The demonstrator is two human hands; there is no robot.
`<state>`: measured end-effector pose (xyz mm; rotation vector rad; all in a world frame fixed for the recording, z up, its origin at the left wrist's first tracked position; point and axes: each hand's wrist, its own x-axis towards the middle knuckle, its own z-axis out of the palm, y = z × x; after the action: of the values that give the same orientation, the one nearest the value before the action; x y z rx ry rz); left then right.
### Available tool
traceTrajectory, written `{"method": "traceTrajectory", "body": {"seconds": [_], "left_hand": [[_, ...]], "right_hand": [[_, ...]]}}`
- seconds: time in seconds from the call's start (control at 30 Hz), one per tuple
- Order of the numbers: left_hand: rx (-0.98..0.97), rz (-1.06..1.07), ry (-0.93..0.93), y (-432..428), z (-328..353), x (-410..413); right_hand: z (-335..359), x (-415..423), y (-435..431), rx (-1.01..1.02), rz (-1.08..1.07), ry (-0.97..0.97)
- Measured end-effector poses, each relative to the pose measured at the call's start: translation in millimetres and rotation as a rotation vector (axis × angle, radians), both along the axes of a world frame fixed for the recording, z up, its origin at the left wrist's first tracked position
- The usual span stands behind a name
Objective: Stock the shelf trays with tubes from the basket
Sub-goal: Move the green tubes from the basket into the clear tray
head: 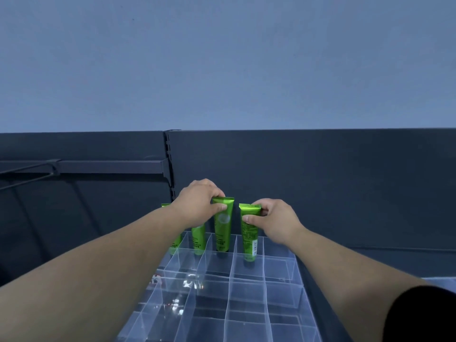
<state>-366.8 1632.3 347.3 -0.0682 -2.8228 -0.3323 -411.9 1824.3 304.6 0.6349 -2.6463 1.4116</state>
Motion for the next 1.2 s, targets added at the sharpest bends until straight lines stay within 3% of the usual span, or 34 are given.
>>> {"method": "traceTrajectory", "body": {"seconds": [0.5, 0.7, 0.9, 1.2], "left_hand": [[-0.044, 0.007, 0.006, -9.7, -17.1, -17.5], [0.009, 0.010, 0.034, -11.7, -19.5, -19.5], [0.049, 0.016, 0.092, -9.6, -19.5, -18.8], [0.055, 0.005, 0.120, -9.5, -20.7, -17.4]], "right_hand": [[-5.2, -13.4, -7.3, 0.048, 0.090, -0.058], [-1.9, -18.6, -7.1, -0.134, 0.142, -0.249], [-4.4, -21.5, -10.4, -0.076, 0.067, -0.106], [-6.7, -16.8, -7.9, -0.056, -0.004, -0.054]]}}
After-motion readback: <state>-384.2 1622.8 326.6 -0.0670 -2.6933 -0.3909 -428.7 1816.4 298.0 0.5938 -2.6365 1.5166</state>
